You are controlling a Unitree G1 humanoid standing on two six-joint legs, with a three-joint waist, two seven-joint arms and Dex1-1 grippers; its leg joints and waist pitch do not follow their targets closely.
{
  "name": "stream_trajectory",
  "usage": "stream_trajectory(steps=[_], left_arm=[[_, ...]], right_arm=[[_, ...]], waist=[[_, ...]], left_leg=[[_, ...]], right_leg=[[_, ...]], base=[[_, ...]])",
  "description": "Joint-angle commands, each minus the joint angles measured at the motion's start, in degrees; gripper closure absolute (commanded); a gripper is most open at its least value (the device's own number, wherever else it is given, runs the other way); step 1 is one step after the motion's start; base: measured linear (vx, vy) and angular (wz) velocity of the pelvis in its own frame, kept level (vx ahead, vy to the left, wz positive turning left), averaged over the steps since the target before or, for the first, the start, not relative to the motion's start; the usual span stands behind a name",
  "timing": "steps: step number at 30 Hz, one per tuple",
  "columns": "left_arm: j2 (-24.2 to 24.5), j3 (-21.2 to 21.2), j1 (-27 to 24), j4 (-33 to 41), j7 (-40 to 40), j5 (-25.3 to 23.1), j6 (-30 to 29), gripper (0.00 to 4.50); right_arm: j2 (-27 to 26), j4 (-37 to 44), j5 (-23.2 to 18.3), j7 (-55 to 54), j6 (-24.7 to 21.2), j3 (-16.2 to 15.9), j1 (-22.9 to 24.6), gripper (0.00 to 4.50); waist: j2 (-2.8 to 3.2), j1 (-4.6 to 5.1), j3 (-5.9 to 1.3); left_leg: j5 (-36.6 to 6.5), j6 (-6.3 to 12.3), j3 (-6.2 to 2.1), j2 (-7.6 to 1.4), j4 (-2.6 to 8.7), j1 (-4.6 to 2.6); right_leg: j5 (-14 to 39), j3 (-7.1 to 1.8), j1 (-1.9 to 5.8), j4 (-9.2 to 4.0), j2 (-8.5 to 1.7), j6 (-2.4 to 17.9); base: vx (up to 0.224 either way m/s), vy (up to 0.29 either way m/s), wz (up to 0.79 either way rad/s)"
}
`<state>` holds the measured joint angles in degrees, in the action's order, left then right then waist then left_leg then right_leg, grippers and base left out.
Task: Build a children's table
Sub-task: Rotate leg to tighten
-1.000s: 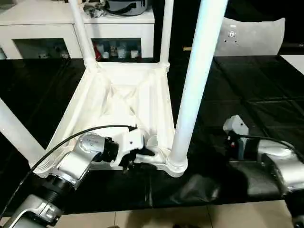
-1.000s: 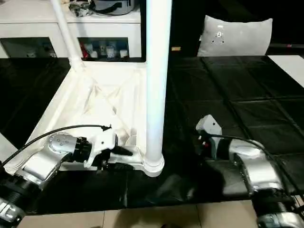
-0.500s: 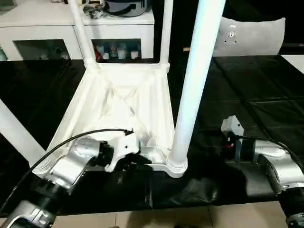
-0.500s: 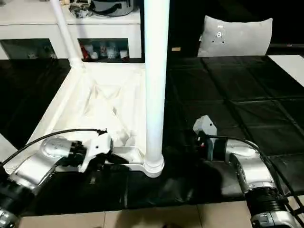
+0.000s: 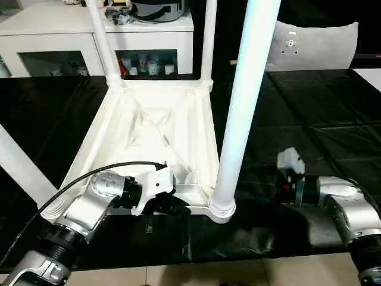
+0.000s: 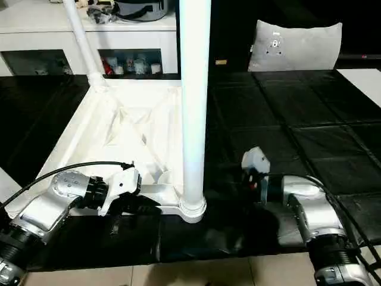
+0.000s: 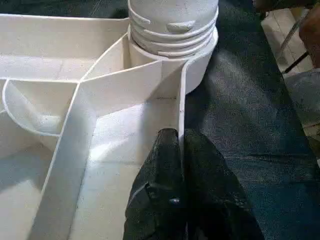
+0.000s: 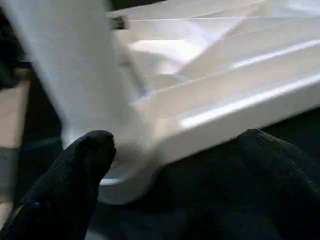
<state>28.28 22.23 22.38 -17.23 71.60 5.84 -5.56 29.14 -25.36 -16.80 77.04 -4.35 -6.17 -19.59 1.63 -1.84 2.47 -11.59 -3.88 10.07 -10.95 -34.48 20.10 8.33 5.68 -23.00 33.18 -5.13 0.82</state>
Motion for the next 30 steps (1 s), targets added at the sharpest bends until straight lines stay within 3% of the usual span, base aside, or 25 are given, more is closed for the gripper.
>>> stream_trajectory(steps=[1,3,4,13,17,21,23,24,25,26,27,30], left_arm=[[-0.2,1.2,-0.6,-2.3,0.1,-1.0,1.1,4.44],[-0.2,1.1,-0.5,-2.5,0.3,-1.1,1.6,4.50],[-0.2,1.3,-0.1,-2.8,0.7,-1.4,2.5,4.50],[-1.3,1.4,1.7,-4.3,1.3,-1.8,3.8,4.50],[-1.8,1.3,2.1,-5.3,1.1,-2.3,4.4,4.50],[-2.3,0.5,2.7,-6.2,-0.5,-2.7,4.0,4.50],[-3.0,-1.0,3.2,-7.4,-3.8,-3.0,2.4,4.50],[-3.3,-1.4,3.4,-7.8,-4.7,-3.0,2.3,4.50],[-3.7,-2.0,3.6,-8.4,-6.0,-3.1,2.1,4.50],[-3.9,-2.4,3.7,-8.7,-6.7,-3.1,1.8,4.50],[-4.6,-3.1,4.5,-10.3,-9.1,-3.9,1.8,4.50],[-5.4,-3.5,5.3,-11.9,-11.3,-4.7,1.9,4.50]], right_arm=[[0.8,-0.3,-1.4,4.6,-1.8,-1.4,-1.3,0.00],[1.0,-0.4,-1.2,5.5,-2.1,-1.9,-1.4,0.28],[1.3,-0.7,-0.9,6.2,-2.1,-2.3,-1.6,0.38],[-0.1,-2.1,-2.3,6.0,0.7,0.1,-2.0,1.13],[-0.4,-2.6,-3.0,8.3,2.1,0.0,-2.2,1.57],[-0.2,-2.7,-2.1,7.5,2.9,-0.1,-2.0,1.57],[-0.1,-2.3,-1.8,5.2,1.6,0.5,-1.3,1.43],[0.6,2.3,-2.9,4.1,-2.2,0.7,-1.4,1.43],[1.9,10.8,-5.1,2.0,-9.0,1.0,-1.5,1.24],[2.7,16.1,-6.6,0.6,-13.3,1.3,-1.6,1.24],[2.9,21.4,-8.5,-3.3,-17.5,3.3,-2.1,1.12],[1.7,22.5,-7.0,-8.3,-17.0,5.1,-2.1,0.80]], waist=[[-0.87,-0.23,-3.16],[-0.84,-0.30,-3.14],[-1.17,-0.33,-3.15],[-0.99,-0.43,-3.15],[-1.22,-0.55,-3.08],[-1.28,-0.71,-3.01],[-1.30,-0.62,-2.91],[-1.33,-0.60,-2.92],[-1.45,-0.61,-2.56],[-1.54,-0.84,-2.79],[-1.44,-0.54,-2.52],[-1.37,0.08,-2.55]], left_leg=[[-15.1,4.69,-0.60,-1.91,4.12,0.25],[-15.1,4.70,-0.59,-1.98,4.12,0.21],[-15.1,4.58,-0.57,-1.98,4.12,0.19],[-14.8,4.37,-0.64,-1.90,4.18,0.15],[-15.5,4.46,-0.61,-1.91,4.10,0.00],[-15.6,4.25,-0.65,-1.88,4.15,-0.03],[-16.0,4.01,-0.67,-1.77,4.17,-0.11],[-16.3,3.97,-0.63,-1.69,4.09,-0.21],[-15.8,3.95,-0.72,-1.36,4.24,-0.10],[-15.2,3.89,-0.80,-1.52,4.30,-0.07],[-15.8,3.52,-0.92,-1.35,4.37,0.14],[-17.9,2.26,-0.84,-0.54,3.34,-0.56]], right_leg=[[28.6,-2.19,2.78,-4.74,-2.93,8.5],[28.9,-2.24,2.70,-4.75,-2.97,8.4],[29.4,-2.22,2.64,-4.85,-3.00,8.1],[30.6,-2.21,2.52,-5.05,-3.11,7.5],[32.4,-2.11,2.36,-5.24,-3.22,7.0],[33.4,-2.09,2.30,-5.34,-3.27,6.5],[34.2,-2.01,2.19,-5.54,-3.18,6.1],[34.7,-1.97,2.13,-5.64,-3.16,5.9],[35.1,-1.91,2.50,-5.80,-2.59,5.1],[34.6,-2.06,2.61,-5.46,-2.64,3.9],[37.1,-1.81,2.49,-5.80,-2.71,2.4],[44.0,-0.81,1.50,-7.35,-3.03,-0.8]], base=[[0.000,0.000,0.00],[0.000,0.000,0.00],[0.000,0.000,0.00],[0.000,0.000,0.00],[0.000,0.000,0.00],[0.000,0.000,0.00],[0.000,0.000,0.00],[0.000,0.000,0.00],[0.000,0.000,0.00],[0.000,0.000,0.00],[0.000,0.000,0.00],[0.000,0.000,0.00]])
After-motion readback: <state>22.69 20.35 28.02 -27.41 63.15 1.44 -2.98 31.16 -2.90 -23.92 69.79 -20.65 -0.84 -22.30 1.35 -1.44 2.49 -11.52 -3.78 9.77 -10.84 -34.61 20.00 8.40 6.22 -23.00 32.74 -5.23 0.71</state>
